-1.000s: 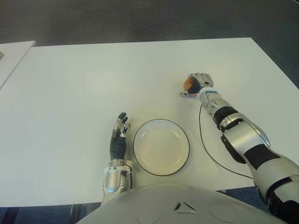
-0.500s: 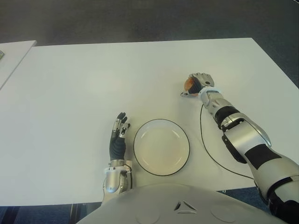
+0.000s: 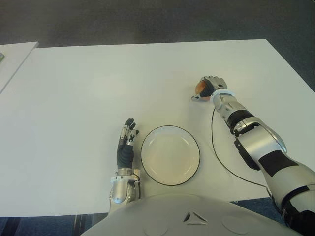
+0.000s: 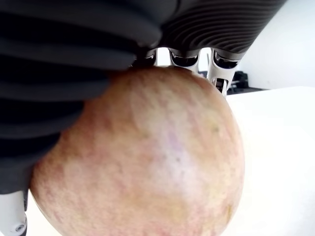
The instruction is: Put the apples into the plate.
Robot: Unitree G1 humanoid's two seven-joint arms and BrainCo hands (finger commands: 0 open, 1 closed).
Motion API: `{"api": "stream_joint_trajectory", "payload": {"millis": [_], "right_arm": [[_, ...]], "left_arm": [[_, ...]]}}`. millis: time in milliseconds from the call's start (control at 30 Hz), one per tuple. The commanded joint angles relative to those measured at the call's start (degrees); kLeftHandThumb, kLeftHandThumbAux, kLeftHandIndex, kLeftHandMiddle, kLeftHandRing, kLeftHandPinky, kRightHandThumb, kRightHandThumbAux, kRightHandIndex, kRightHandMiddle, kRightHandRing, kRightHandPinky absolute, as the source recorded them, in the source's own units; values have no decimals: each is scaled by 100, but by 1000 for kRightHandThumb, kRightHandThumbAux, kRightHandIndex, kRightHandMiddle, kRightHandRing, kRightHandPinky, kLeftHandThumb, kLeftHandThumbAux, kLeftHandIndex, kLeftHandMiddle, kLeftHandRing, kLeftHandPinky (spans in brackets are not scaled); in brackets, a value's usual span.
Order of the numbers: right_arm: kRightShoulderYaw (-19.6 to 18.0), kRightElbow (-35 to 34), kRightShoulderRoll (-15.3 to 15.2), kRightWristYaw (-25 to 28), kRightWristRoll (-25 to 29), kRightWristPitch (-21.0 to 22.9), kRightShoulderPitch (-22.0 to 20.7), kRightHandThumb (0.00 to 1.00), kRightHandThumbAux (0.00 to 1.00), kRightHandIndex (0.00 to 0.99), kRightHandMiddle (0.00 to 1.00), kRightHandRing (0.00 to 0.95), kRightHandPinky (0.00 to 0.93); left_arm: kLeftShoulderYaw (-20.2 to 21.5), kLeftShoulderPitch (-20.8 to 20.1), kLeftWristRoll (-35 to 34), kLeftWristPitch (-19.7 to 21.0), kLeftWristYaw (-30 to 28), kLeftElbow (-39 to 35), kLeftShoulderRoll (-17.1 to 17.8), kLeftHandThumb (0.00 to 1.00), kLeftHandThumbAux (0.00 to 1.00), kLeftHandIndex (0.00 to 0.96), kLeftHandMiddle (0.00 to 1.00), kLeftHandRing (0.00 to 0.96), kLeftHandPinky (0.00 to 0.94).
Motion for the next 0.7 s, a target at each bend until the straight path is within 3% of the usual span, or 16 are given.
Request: {"api": "stream_joint_trajectory", "payload": {"millis": [33, 300, 433, 567, 700], "right_arm": [[-306, -51, 19, -14, 297, -79, -309, 707, 723, 439, 824, 809, 808], [-540, -784, -265, -81, 462, -563, -409, 708, 720, 440, 829, 809, 808], [-614, -994, -338, -226, 506, -881, -254, 709, 719, 440, 850, 825, 835], [-711, -1707, -474, -103, 597, -1202, 35, 710, 717, 440, 867, 838, 845], [-705, -1875, -529, -10, 598, -1417, 92, 714, 715, 440, 878, 846, 842]], "left_arm": [[60, -42, -3, 41, 60, 223, -169, 98, 305, 48, 51, 30, 59], [100, -48, 3, -122, 86, 211, -182, 115, 325, 62, 66, 39, 59], [108, -38, -30, -136, 95, 212, -221, 117, 335, 55, 63, 33, 55], [99, -37, 3, -93, 123, 235, -242, 117, 342, 48, 57, 28, 52], [87, -61, 50, -103, 175, 276, -266, 115, 346, 47, 61, 36, 66]]}}
